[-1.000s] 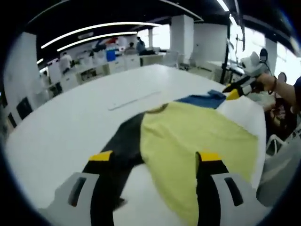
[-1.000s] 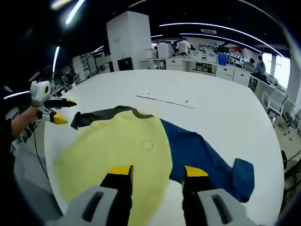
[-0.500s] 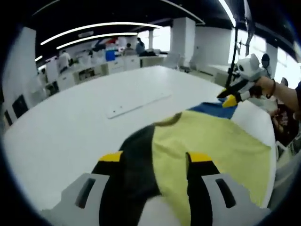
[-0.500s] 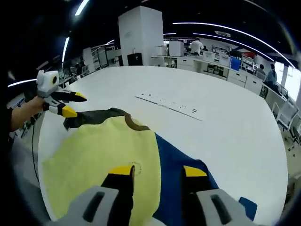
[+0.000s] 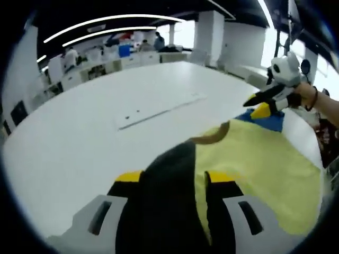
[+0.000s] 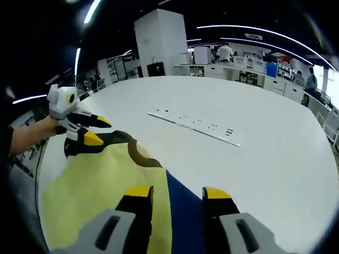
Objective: Fold the garment on the visible template until the final outline fits inside the template.
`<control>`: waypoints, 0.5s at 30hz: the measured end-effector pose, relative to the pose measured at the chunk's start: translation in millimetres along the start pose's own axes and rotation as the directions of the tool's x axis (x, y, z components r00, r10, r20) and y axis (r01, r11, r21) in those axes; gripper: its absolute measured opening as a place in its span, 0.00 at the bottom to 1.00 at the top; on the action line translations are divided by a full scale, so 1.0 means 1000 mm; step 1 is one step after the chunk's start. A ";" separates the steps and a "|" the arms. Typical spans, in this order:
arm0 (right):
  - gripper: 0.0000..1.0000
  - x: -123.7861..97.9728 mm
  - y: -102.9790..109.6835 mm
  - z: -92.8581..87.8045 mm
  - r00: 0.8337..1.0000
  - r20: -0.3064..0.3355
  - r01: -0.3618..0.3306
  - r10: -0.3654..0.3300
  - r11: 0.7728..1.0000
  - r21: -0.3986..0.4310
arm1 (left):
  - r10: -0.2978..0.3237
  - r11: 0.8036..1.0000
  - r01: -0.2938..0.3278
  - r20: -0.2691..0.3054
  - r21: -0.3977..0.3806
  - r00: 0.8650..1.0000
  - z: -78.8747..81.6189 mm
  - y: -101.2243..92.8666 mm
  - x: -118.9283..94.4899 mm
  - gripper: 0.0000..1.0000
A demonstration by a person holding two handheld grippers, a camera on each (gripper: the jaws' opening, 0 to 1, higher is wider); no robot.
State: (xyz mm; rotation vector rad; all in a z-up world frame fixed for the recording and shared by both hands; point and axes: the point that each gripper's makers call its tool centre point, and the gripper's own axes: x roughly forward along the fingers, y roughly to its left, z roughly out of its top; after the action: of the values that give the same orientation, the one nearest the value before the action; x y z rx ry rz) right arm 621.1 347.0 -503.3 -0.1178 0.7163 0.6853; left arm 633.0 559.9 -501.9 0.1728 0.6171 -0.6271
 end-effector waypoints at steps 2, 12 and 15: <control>0.29 0.004 0.000 0.000 1.000 0.001 -0.013 0.013 1.000 -0.014 | 0.022 1.000 -0.022 0.007 0.015 1.000 0.003 0.005 0.005 0.37; 0.18 0.017 0.000 -0.011 0.999 -0.050 -0.025 0.020 0.996 -0.083 | 0.055 0.988 -0.048 -0.041 0.148 0.998 0.001 0.020 0.022 0.20; 0.17 0.020 0.000 -0.012 0.998 -0.055 -0.025 0.020 0.995 -0.093 | -0.009 0.998 0.010 -0.024 0.060 1.000 0.002 0.013 0.025 0.20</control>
State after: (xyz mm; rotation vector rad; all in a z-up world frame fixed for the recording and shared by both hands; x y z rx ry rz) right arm 625.0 354.0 -525.5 -0.2144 0.7380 0.7399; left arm 657.8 557.7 -515.3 0.2341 0.6230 -0.6537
